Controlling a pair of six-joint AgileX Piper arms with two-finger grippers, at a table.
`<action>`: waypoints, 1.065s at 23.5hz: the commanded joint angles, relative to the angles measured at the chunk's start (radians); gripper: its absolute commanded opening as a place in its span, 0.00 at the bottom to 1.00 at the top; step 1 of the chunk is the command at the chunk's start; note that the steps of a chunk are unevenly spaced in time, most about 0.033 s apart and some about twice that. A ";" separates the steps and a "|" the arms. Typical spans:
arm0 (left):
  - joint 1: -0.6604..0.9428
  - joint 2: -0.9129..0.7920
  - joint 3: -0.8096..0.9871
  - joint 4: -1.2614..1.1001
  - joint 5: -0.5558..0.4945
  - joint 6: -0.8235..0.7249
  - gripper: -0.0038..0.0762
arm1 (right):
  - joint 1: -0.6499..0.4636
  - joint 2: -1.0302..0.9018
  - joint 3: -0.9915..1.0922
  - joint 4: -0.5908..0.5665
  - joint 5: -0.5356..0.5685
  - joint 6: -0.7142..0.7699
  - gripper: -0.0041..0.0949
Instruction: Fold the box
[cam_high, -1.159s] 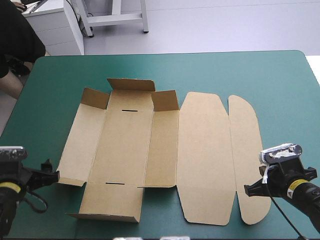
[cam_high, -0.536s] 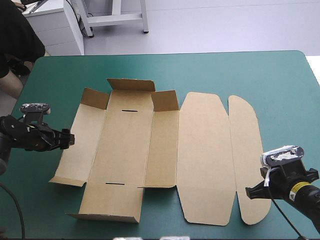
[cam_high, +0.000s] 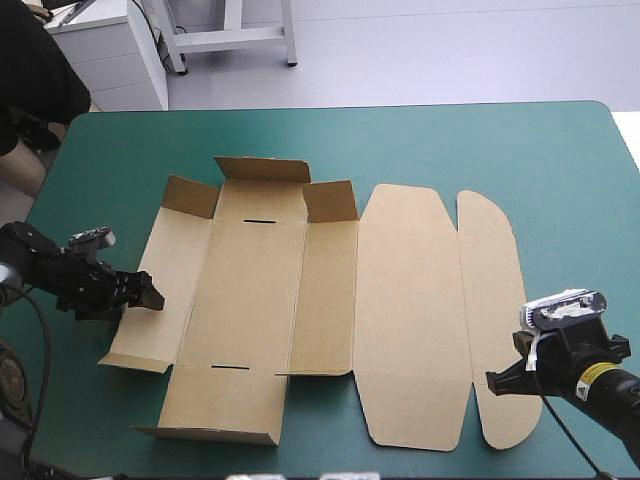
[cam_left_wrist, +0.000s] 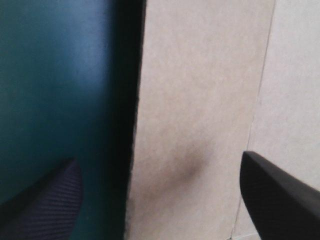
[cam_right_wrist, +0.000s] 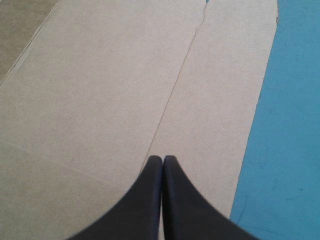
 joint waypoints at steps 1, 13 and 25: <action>0.001 -0.025 -0.027 -0.123 0.046 0.019 0.81 | -0.004 -0.001 -0.026 -0.008 -0.059 -0.009 0.02; -0.119 -0.032 -0.023 -0.096 0.168 -0.054 0.69 | -0.004 -0.001 -0.026 -0.008 -0.059 -0.009 0.02; -0.119 -0.056 0.009 -0.108 0.168 -0.075 0.04 | -0.004 -0.001 -0.026 -0.008 -0.061 -0.009 0.02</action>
